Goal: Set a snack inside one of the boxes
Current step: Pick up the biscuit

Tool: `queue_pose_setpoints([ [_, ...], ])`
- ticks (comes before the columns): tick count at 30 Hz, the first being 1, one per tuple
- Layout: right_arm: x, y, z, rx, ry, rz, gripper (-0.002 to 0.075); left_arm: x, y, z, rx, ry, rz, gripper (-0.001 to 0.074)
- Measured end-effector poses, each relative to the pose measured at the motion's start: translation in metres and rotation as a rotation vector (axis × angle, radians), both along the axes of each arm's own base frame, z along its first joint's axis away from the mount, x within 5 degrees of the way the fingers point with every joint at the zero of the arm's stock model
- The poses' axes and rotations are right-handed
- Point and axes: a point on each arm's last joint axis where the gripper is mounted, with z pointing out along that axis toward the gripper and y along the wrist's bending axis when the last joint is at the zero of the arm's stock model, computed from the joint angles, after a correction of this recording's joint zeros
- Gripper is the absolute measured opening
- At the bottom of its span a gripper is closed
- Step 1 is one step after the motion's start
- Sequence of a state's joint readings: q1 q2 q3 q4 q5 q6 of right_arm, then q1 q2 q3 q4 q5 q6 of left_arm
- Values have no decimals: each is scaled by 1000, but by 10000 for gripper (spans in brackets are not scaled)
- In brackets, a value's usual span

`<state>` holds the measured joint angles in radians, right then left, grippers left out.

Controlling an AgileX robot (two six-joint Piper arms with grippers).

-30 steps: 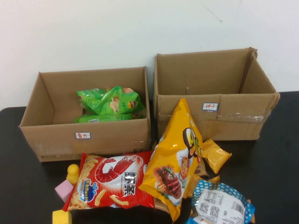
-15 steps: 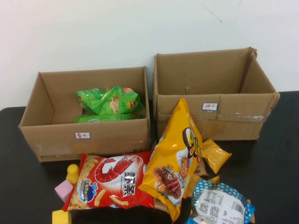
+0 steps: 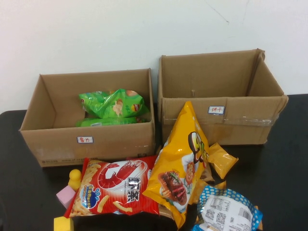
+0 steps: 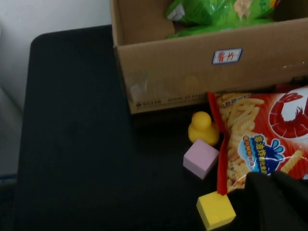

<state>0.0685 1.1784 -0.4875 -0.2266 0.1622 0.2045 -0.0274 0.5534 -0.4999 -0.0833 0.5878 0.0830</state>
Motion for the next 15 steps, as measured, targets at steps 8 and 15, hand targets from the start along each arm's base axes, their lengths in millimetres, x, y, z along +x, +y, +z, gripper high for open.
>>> queue_pose_setpoints([
  [8, 42, 60, -40, -130, -164, 493, 0, 1, -2, -11, -32, 4, -5, -1],
  [15, 71, 89, -79, -116, -91, 590, 157, 2, -2, -11, -17, -13, -20, -1],
])
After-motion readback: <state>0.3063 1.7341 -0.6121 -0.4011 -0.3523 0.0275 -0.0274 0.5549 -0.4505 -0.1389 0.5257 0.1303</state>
